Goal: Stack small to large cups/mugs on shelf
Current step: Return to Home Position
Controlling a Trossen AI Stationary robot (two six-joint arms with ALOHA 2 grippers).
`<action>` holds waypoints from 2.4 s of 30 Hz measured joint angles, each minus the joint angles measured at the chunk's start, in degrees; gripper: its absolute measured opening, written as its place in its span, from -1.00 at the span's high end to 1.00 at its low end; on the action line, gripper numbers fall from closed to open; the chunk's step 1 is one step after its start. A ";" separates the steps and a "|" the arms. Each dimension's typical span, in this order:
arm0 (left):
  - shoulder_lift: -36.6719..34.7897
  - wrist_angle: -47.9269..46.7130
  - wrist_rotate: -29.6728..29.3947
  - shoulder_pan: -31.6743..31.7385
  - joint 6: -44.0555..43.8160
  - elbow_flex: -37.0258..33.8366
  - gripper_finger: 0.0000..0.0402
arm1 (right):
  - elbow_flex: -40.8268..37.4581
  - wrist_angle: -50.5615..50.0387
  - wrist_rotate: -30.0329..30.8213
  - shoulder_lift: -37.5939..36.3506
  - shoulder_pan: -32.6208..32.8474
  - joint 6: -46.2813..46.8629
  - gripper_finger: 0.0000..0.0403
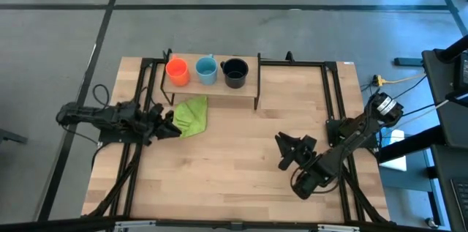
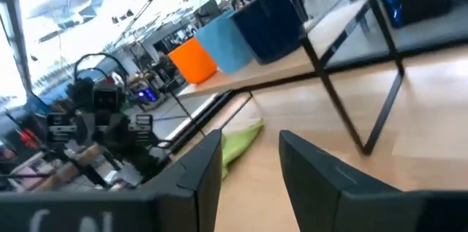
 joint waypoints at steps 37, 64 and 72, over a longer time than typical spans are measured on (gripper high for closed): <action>0.33 -0.21 -10.72 -4.01 -4.31 0.00 0.65 | 44.00 13.56 -104.85 -15.88 -41.59 -105.28 0.32; 0.31 0.30 -8.02 -4.02 -5.67 0.00 0.65 | -46.85 67.81 -81.06 -77.14 -44.57 -89.87 0.32; 0.37 -1.23 -8.78 -4.00 2.55 0.00 0.65 | -47.10 59.65 -79.17 -76.99 -44.68 -94.27 0.32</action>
